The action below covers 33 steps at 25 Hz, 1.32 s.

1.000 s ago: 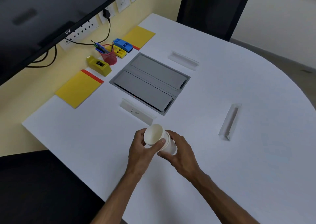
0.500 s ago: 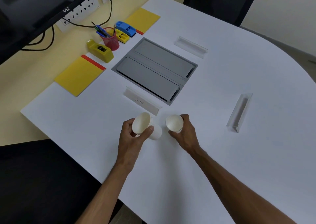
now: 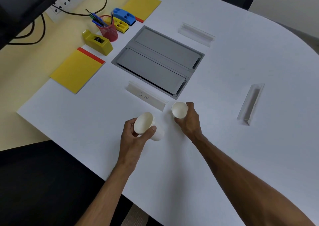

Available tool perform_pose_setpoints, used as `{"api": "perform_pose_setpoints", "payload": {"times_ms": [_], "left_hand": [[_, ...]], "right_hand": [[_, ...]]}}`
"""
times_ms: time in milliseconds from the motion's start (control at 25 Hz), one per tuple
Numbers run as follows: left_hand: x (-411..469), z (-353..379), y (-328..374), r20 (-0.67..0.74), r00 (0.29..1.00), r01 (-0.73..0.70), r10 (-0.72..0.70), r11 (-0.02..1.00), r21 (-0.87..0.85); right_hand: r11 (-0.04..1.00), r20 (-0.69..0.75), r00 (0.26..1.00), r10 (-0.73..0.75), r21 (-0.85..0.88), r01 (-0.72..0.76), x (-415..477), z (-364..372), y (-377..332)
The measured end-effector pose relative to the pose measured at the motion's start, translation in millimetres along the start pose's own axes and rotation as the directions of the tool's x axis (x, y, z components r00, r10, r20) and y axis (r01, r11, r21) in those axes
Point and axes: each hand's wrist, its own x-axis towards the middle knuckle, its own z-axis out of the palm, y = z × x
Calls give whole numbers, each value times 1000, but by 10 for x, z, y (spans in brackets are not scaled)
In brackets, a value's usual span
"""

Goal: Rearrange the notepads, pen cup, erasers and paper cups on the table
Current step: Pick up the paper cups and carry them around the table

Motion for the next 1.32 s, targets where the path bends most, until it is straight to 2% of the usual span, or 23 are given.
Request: {"api": "perform_pose_setpoints", "payload": {"times_ms": [280, 520, 720, 920, 1120, 1320], "left_hand": [[60, -53, -34, 9, 1000, -19, 19, 1000, 11], [4, -114, 39, 53, 998, 23, -20, 998, -64], [-96, -14, 210, 158, 987, 41, -25, 994, -104], [-250, 275, 295, 296, 955, 43, -19, 996, -74], [-635, 671, 315, 396, 918, 13, 1, 999, -33], [-1288, 1163, 226, 481, 877, -20, 11, 1000, 15]], "right_hand": [[999, -8, 999, 36, 29, -36, 5, 44, 96], [998, 86, 995, 57, -26, -55, -227, -197, 85], [999, -25, 999, 34, -34, -34, -680, -614, -76], [998, -105, 993, -57, -13, 56, -1269, -1061, -175], [998, -92, 995, -39, 47, 44, -1825, -1512, -117], [997, -186, 982, -12, 75, 26, -2586, -2064, 201]]}}
